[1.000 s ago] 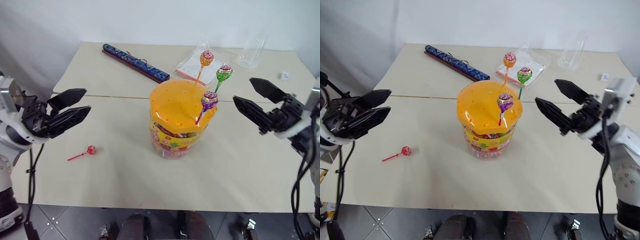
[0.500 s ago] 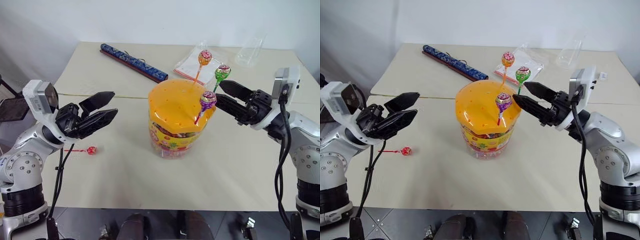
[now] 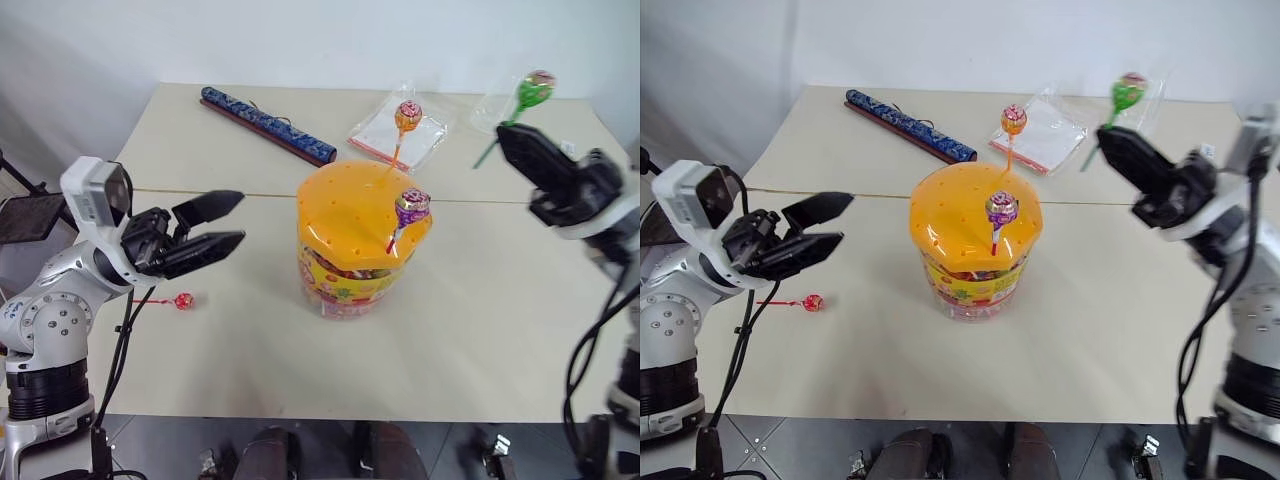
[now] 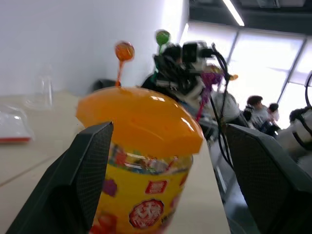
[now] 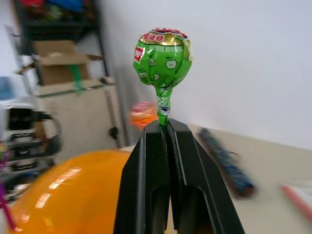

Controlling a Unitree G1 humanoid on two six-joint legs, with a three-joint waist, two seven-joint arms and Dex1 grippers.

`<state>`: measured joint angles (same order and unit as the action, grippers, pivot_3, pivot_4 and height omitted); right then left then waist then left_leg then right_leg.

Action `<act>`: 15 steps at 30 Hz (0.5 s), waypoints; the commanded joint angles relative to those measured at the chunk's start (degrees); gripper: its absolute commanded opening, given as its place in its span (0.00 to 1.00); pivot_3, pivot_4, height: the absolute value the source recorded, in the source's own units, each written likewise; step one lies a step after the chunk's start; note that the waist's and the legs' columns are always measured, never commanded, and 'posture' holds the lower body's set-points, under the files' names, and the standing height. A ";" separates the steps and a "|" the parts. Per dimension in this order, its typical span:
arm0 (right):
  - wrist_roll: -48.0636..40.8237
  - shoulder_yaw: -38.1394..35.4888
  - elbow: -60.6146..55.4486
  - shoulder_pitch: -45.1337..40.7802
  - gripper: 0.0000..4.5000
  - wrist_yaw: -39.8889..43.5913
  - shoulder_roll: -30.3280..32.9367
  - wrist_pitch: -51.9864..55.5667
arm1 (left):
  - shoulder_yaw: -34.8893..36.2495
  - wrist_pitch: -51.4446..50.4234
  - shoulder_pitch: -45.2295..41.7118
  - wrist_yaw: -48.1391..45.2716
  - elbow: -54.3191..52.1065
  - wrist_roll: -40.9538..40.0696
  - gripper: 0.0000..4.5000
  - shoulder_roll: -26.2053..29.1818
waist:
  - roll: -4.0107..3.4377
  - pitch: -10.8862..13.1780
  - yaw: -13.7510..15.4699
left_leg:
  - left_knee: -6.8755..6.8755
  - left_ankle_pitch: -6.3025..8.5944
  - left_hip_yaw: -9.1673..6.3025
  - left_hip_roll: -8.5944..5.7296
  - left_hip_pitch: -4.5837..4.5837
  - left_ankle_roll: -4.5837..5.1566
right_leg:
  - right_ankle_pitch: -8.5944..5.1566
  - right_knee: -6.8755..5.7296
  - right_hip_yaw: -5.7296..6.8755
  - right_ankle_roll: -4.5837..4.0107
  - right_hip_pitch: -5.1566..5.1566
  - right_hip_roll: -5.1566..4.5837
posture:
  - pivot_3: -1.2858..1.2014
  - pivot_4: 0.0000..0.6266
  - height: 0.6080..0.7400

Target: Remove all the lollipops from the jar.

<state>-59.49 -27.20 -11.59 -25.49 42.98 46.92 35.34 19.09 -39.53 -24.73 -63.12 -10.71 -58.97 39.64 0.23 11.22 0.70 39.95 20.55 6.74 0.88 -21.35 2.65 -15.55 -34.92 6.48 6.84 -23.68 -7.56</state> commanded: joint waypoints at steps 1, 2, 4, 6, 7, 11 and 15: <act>14.15 -0.17 2.42 10.93 0.01 7.47 13.31 -1.11 | -1.73 3.14 0.25 -5.69 -1.77 3.24 0.86 2.85 | 0.00 0.00 0.29 | 0.00 0.02 0.03 0.00 -0.03 0.03 | 0.00 0.07 0.01 0.00 -0.01 0.00 | 0.52 0.24 1.00; 18.98 0.59 3.86 15.26 0.01 10.32 16.77 -3.98 | -2.42 4.12 0.79 -7.05 -1.77 4.61 0.86 3.68 | 0.00 0.00 0.47 | -0.06 0.02 0.07 0.01 -0.01 0.03 | -0.01 0.15 -0.01 0.01 -0.01 0.01 | 0.52 0.24 1.00; 28.34 2.67 8.02 24.33 0.01 14.64 22.45 -9.52 | -4.30 7.97 2.20 -10.54 -1.04 8.76 0.86 5.16 | 0.01 0.00 0.57 | -0.09 0.02 0.14 0.02 -0.02 0.03 | -0.01 0.24 0.01 0.02 -0.01 0.04 | 0.52 0.24 1.00; 32.16 3.87 11.23 28.44 0.01 15.71 23.75 -11.15 | -5.45 10.51 3.04 -12.64 -0.23 11.05 0.86 5.49 | 0.00 0.00 0.54 | -0.08 0.02 0.27 0.04 0.01 0.03 | -0.01 0.35 0.01 0.03 0.04 0.07 | 0.52 0.24 1.00; 33.08 4.18 12.49 29.38 0.01 16.57 23.25 -12.63 | -5.68 11.03 3.18 -12.98 0.05 11.35 0.86 5.23 | 0.00 0.00 0.35 | -0.07 0.01 0.33 0.03 0.05 0.04 | -0.01 0.38 -0.03 0.03 0.06 0.06 | 0.52 0.24 1.00; 38.93 7.94 20.32 31.31 0.01 19.07 19.67 -22.49 | -6.36 12.73 3.25 -12.83 0.08 12.11 0.86 3.66 | -0.02 0.01 -0.39 | 0.02 -0.03 0.43 0.09 0.17 0.07 | -0.01 0.33 -0.15 0.02 0.11 0.02 | 0.52 0.24 1.00; 39.77 9.81 23.26 31.14 0.01 22.94 18.09 -24.39 | -6.29 12.40 3.44 -11.99 -0.87 11.92 0.86 3.28 | -0.10 0.05 -0.73 | 0.01 -0.01 0.35 0.11 0.15 0.02 | -0.01 0.17 -0.13 0.02 0.06 0.00 | 0.52 0.24 1.00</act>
<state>-19.90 -16.45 11.33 5.91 64.21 64.91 12.29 12.20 -27.65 -21.46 -75.35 -10.20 -46.86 42.85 0.13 11.27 -0.03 39.96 20.53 7.08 0.99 -21.20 2.67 -15.56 -34.75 6.36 6.86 -23.62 -7.56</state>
